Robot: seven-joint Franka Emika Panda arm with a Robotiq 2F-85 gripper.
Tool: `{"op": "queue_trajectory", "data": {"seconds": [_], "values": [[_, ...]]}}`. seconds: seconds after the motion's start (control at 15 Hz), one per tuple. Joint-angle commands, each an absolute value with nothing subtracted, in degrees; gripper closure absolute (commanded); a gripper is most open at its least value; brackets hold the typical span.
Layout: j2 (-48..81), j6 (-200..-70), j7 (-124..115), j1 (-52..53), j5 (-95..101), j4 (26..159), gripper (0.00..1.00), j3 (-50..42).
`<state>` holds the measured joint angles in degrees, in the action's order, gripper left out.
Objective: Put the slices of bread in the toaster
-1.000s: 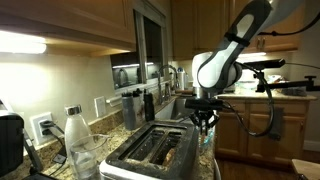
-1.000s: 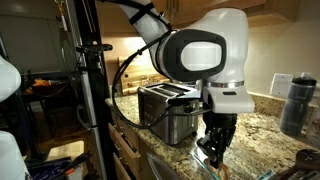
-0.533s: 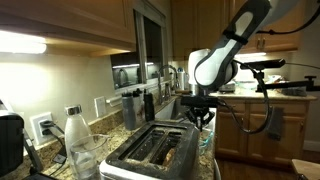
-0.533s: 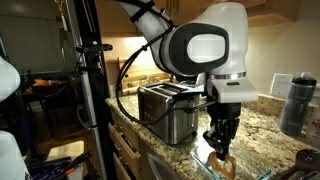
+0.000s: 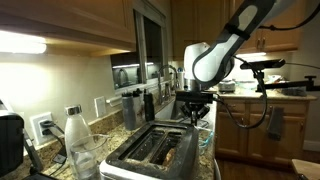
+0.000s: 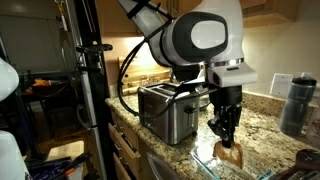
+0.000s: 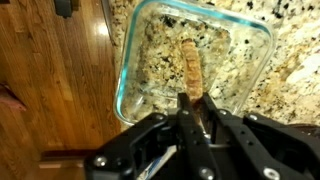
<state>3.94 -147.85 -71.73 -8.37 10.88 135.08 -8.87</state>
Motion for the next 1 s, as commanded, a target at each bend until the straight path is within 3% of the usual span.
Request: {"op": "queue_trajectory", "data": {"seconds": [0.0,0.93], "values": [[-1.8,-146.9,-76.9,-7.2,15.4,137.2,0.96,-9.4],[-15.4,-139.0,-89.4,-7.7,24.6,138.9,0.96,1.4]]}}
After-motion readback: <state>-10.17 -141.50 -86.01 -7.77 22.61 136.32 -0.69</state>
